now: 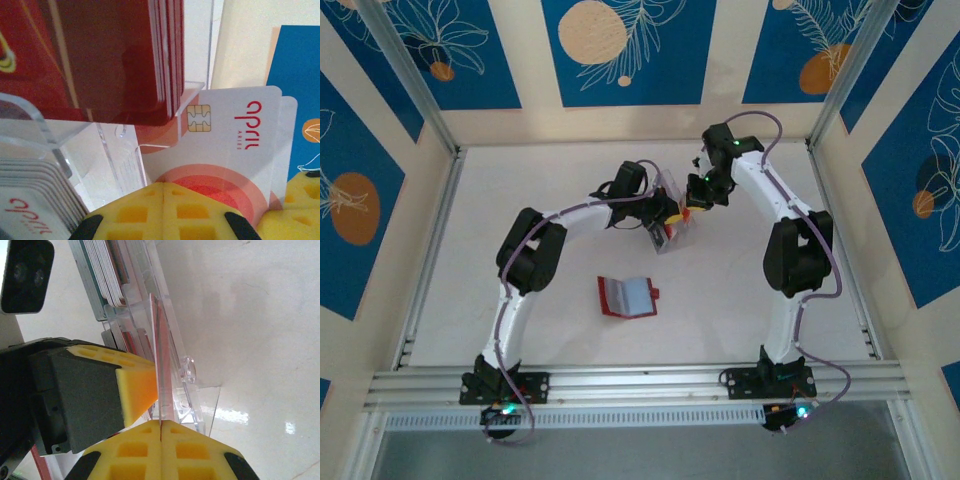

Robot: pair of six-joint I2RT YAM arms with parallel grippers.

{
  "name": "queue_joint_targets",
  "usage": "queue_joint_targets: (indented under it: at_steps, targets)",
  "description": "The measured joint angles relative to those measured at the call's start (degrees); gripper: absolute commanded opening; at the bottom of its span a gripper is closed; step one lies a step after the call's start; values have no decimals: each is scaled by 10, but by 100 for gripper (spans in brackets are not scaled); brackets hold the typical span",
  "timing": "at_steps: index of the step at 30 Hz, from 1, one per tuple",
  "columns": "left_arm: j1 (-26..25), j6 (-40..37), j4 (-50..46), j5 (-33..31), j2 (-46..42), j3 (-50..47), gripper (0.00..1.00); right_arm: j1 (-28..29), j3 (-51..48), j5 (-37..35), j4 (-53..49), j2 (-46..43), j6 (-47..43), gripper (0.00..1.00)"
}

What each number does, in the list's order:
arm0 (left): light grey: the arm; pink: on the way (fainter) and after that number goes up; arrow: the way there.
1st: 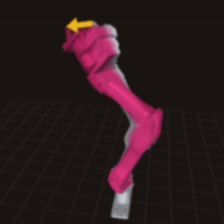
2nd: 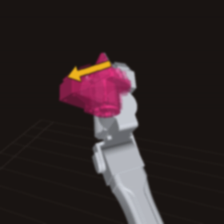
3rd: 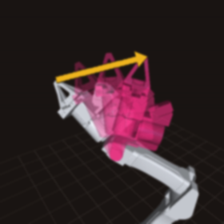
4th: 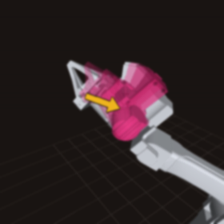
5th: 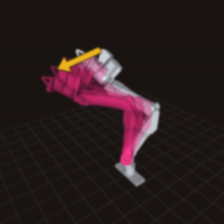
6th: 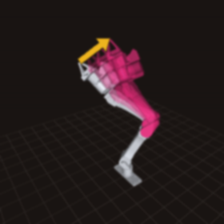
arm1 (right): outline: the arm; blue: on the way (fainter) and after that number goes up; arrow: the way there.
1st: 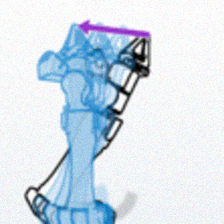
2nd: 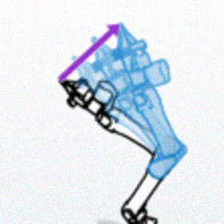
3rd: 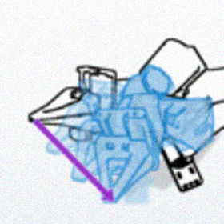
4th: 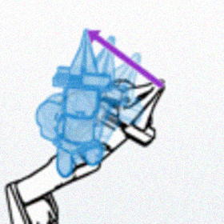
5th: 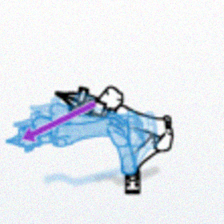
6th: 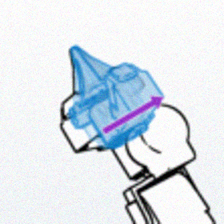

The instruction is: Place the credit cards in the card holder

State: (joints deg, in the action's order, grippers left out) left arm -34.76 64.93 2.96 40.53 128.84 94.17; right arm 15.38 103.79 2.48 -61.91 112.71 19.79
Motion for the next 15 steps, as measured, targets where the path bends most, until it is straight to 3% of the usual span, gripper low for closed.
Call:
queue_joint_targets:
  at_steps: [10, 15]
  targets:
    - [0, -10, -5, -1, 0, 1, 0, -2, 9, -5, -10, 0, 6, 13]
    - [0, -10, -5, -1, 0, 1, 0, -6, 9, 8, -9, 0, 8, 12]
